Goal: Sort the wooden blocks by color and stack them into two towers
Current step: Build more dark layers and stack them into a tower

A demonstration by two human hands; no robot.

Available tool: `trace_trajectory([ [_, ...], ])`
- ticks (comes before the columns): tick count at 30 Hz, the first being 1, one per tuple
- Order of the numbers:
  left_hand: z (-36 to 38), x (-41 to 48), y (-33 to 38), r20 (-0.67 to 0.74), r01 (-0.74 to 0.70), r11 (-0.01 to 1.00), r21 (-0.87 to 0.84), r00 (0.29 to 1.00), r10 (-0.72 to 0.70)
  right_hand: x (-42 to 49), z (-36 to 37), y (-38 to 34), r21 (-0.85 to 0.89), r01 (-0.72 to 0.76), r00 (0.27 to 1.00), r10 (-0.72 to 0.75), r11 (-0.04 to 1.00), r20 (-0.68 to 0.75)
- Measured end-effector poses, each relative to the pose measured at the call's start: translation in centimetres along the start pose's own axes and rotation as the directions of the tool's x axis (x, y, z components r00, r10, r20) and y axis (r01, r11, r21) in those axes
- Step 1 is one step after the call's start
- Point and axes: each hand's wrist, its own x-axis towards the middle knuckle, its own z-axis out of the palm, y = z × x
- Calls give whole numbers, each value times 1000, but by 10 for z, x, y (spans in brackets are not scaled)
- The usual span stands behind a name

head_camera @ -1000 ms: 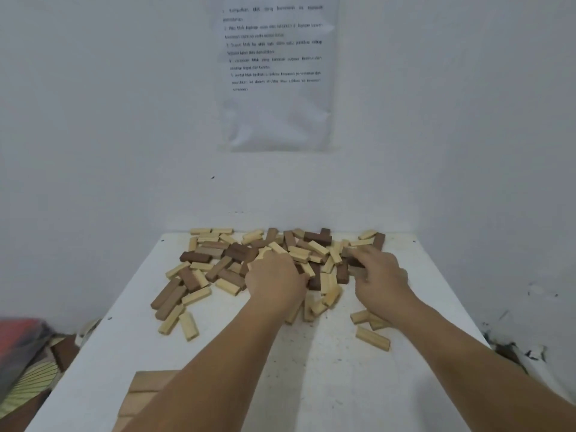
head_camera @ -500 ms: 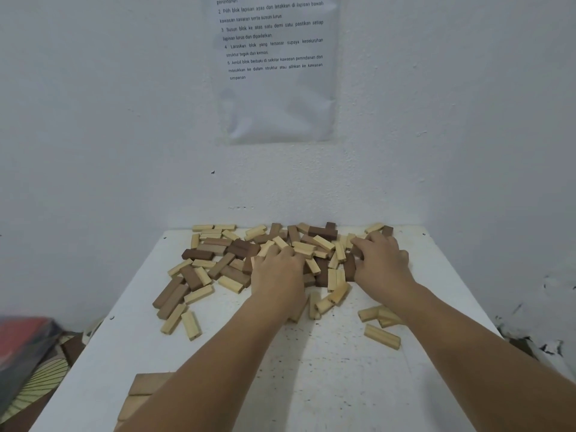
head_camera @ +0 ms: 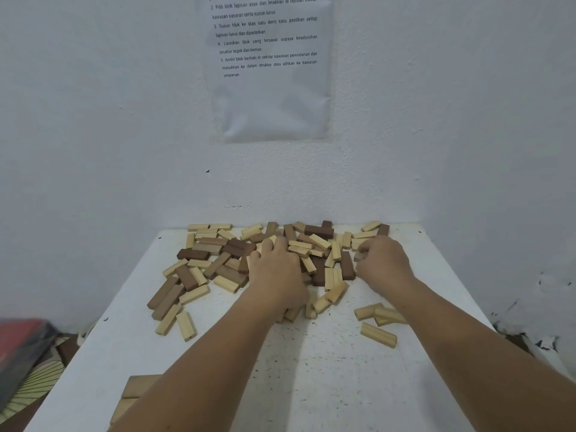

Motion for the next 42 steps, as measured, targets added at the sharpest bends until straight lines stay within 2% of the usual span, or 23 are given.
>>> trace_trajectory([
  [4,0,0,-7,10,39,983,-177,999,-37,9,-8,3,-63,18,997,-13,998,78],
  [10,-8,-2,-6,4,76,953,-295,997,-78,18,-16,14,-102,123,980,-104,987,171],
  [17,-23,-9,-3,3,103,933,-344,994,-109,15,-5,19,-94,116,993,-114,989,34],
  [21,-35,-39,6,-62,40,862,-505,995,-83,-10,-13,18,76,124,988,-116,989,-107],
  [23,-38,-68,17,-90,-16,825,-564,995,-42,-40,-21,12,201,136,988,-117,970,-102],
  [26,-26,-117,32,-140,-89,811,-578,990,9,-92,-30,12,303,140,989,-149,943,8],
  [30,2,-178,42,-76,-84,828,-555,996,50,-151,-23,22,259,154,973,-192,954,130],
  [33,16,-204,38,-23,-41,855,-516,999,35,-185,-19,27,227,162,968,-200,960,151],
  [42,34,-244,27,-21,64,870,-489,996,-85,-258,-6,18,199,211,960,-241,957,144],
])
